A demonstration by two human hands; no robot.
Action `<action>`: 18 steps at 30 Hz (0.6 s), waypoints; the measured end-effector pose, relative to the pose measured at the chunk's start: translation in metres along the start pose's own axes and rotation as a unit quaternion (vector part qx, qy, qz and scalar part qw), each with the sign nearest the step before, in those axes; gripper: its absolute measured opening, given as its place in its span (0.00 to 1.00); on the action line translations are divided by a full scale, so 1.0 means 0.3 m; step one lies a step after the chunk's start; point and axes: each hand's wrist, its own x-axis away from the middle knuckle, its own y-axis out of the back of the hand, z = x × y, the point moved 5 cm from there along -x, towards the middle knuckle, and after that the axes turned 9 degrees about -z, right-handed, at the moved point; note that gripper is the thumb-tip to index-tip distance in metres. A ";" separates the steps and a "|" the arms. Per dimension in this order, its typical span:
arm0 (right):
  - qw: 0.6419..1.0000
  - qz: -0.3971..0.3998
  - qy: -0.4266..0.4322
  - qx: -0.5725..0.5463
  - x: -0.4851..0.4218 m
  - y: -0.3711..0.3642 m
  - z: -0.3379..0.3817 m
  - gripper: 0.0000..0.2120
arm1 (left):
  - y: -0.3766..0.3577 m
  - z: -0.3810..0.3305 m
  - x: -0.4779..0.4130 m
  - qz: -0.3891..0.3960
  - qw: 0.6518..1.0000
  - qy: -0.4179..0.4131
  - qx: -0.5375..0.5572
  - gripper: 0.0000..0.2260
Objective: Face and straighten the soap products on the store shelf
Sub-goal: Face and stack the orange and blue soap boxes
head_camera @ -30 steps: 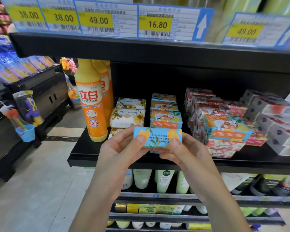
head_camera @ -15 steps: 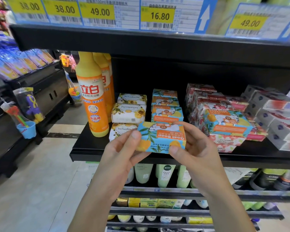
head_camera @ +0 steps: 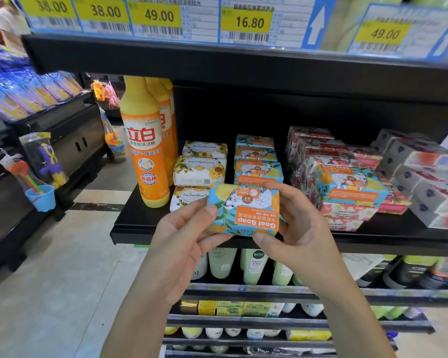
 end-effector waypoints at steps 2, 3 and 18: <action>1.000 0.002 0.002 0.019 0.004 0.000 0.006 0.31 | 0.000 0.005 0.001 0.003 1.000 -0.006 0.002 0.18; 1.000 0.003 0.004 0.029 0.006 0.001 0.010 0.32 | 0.000 0.006 0.001 0.002 1.000 -0.008 0.002 0.18; 0.881 0.039 0.212 0.422 -0.024 -0.090 0.089 0.32 | 0.044 0.013 0.005 -0.031 0.997 -0.054 -0.033 0.24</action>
